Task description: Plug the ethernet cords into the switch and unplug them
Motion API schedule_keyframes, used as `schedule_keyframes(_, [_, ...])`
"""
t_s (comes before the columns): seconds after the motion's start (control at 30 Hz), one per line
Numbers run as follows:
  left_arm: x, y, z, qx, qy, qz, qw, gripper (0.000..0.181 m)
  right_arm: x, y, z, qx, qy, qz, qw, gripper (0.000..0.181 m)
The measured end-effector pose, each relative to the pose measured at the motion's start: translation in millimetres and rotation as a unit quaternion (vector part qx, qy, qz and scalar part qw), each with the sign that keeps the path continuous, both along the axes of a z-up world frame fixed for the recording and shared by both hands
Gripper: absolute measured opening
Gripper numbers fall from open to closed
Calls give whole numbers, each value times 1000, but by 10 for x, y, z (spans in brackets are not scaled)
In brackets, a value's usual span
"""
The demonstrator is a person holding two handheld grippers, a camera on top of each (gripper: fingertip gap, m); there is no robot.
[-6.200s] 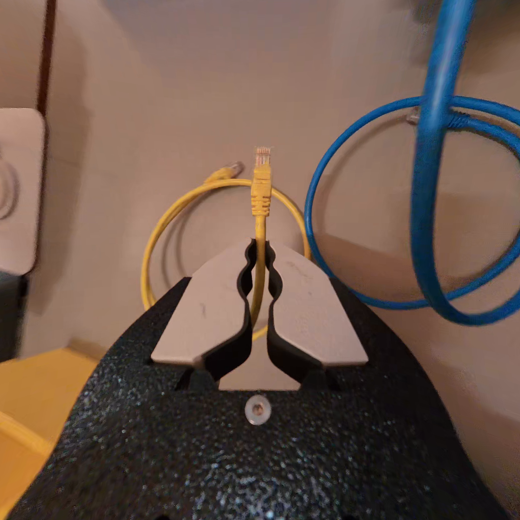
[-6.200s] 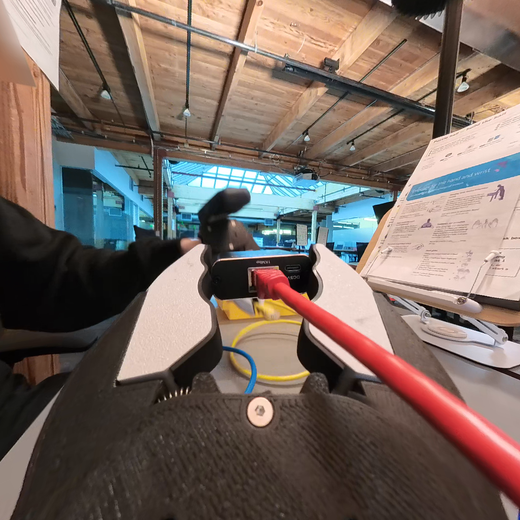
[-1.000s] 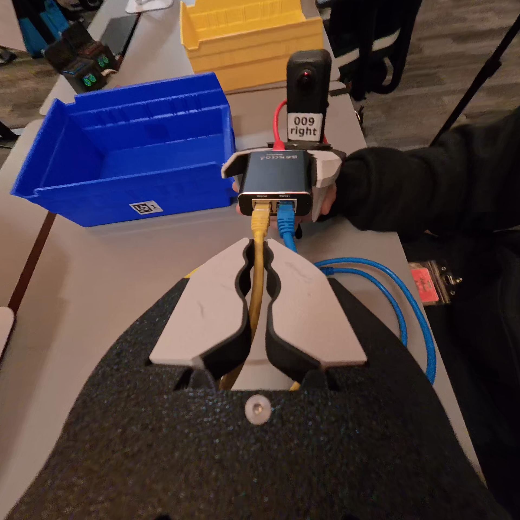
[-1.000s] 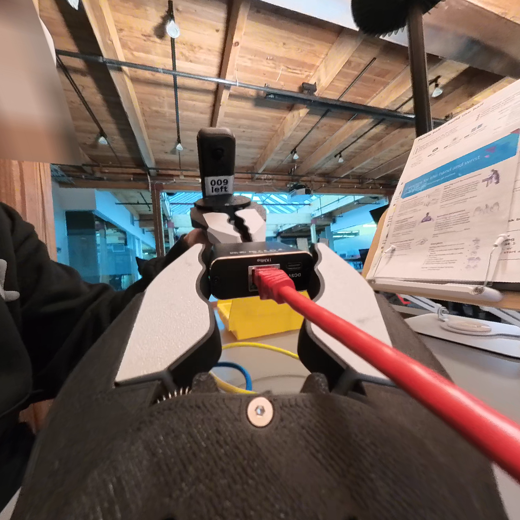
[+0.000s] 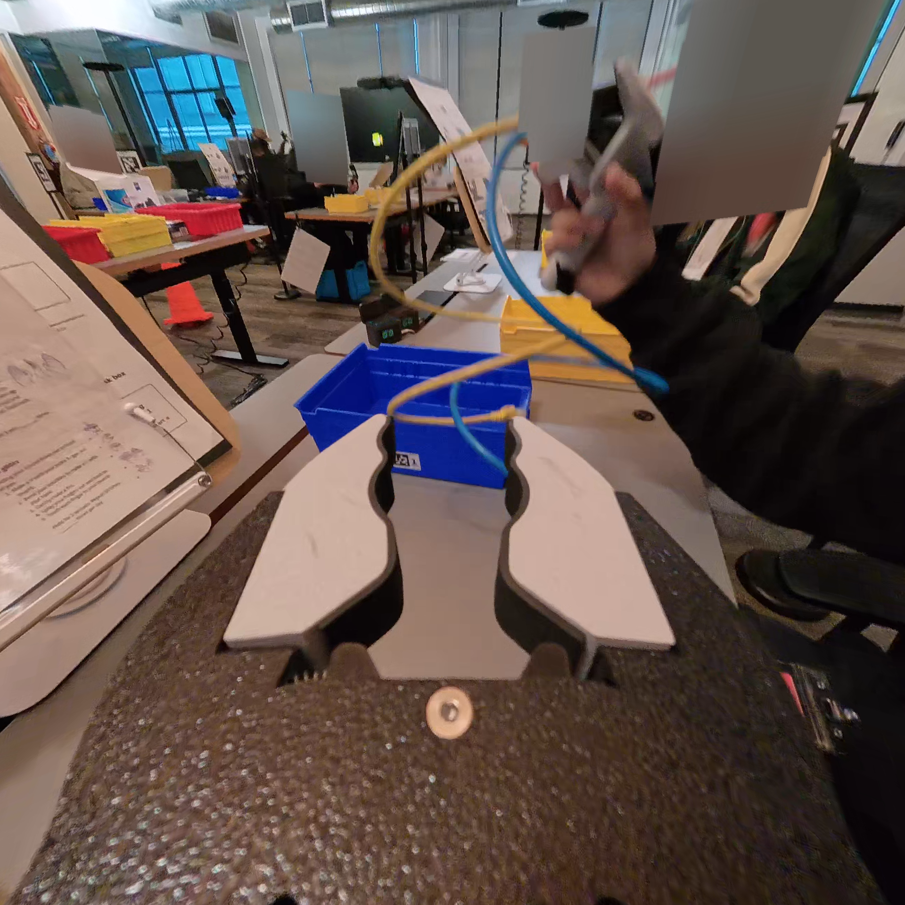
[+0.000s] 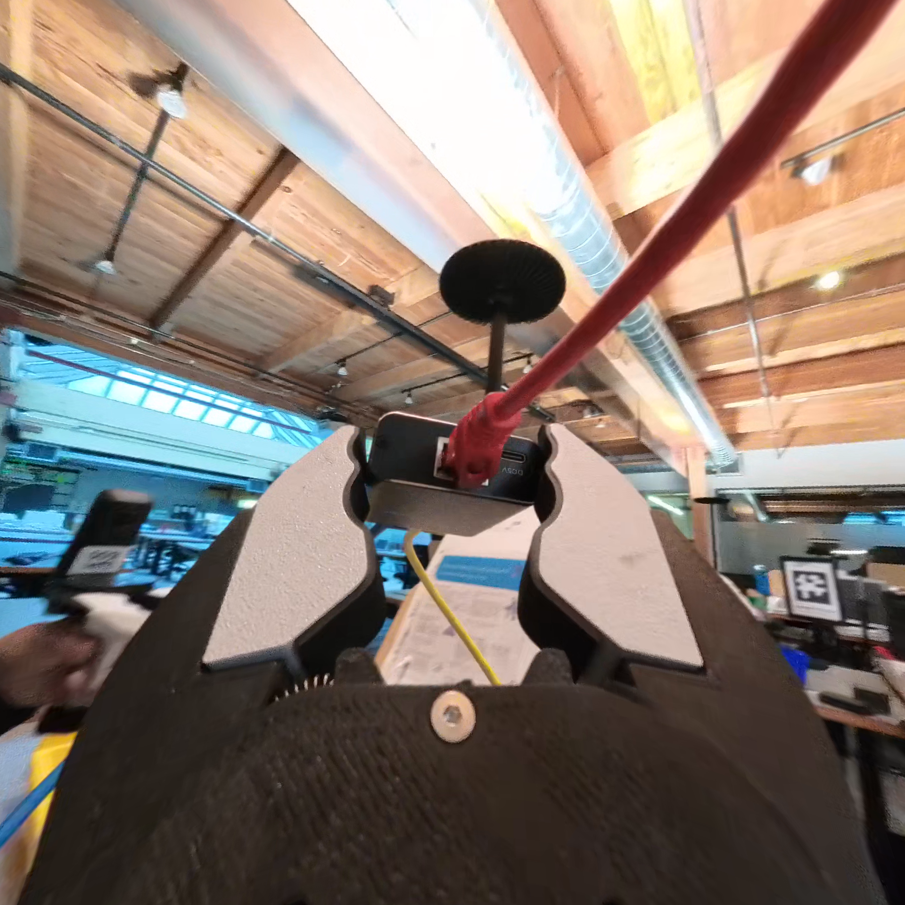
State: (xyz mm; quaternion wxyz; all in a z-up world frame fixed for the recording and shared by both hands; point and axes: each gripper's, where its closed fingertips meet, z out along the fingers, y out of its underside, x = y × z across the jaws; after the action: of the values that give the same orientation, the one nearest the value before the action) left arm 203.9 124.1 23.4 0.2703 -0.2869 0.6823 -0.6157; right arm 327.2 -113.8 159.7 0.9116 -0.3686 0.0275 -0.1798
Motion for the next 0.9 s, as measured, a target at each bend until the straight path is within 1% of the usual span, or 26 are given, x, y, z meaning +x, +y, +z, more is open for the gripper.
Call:
schedule_keyframes(0.1, [0, -19, -43, 17, 3, -3, 1000, 42, 335, -251, 396, 38, 14, -33, 999, 67])
schedule_keyframes(0.13, [1, -22, -47, 18, 2, -4, 1000, 42, 419, -299, 503, 41, 12, -43, 998, 67])
schedule_keyframes(0.17, [6, -24, -47, 18, 0, -5, 1000, 42, 530, -312, 568, 25, 2, -73, 997, 67])
schedule_keyframes(0.2, [12, -28, -51, 15, 0, -8, 1000, 41, 689, -302, 580, -7, -3, -114, 993, 67])
schedule_keyframes(0.27, [32, -36, -80, 11, 4, -14, 1000, 39, 1038, -272, 509, -68, 5, -181, 981, 67])
schedule_keyframes(0.33, [60, -35, -131, 12, 13, -16, 1000, 38, 1363, -228, 292, -159, -3, -260, 952, 67])
schedule_keyframes(0.37, [72, -35, -157, 15, 18, -18, 1000, 38, 1486, -200, 154, -195, 0, -281, 940, 67])
schedule_keyframes(0.47, [106, -36, -228, 25, 27, -20, 999, 38, 1682, -15, -434, -311, -4, -290, 905, 68])
schedule_keyframes(0.53, [130, -36, -257, 28, 30, -19, 999, 37, 1728, 130, -932, -393, -10, -285, 874, 68])
schedule_keyframes(0.57, [137, -40, -271, 29, 32, -21, 999, 37, 1713, 203, -1151, -417, -8, -272, 867, 68])
schedule_keyframes(0.63, [153, -50, -299, 31, 37, -24, 999, 36, 1624, 352, -1515, -439, 9, -222, 871, 67])
schedule_keyframes(0.67, [159, -53, -312, 33, 38, -24, 998, 36, 1594, 400, -1646, -442, 17, -206, 873, 68])
schedule_keyframes(0.77, [176, -53, -347, 39, 41, -24, 998, 36, 1521, 495, -1906, -453, 31, -165, 876, 68])
schedule_keyframes(0.8, [182, -47, -356, 40, 41, -23, 998, 36, 1534, 492, -1910, -461, 17, -183, 868, 68])
schedule_keyframes(0.83, [188, -42, -364, 41, 42, -22, 998, 36, 1542, 483, -1830, -462, 0, -205, 863, 67])
schedule_keyframes(0.9, [201, -30, -379, 40, 44, -22, 998, 36, 1479, 496, -1453, -429, -28, -215, 877, 67])
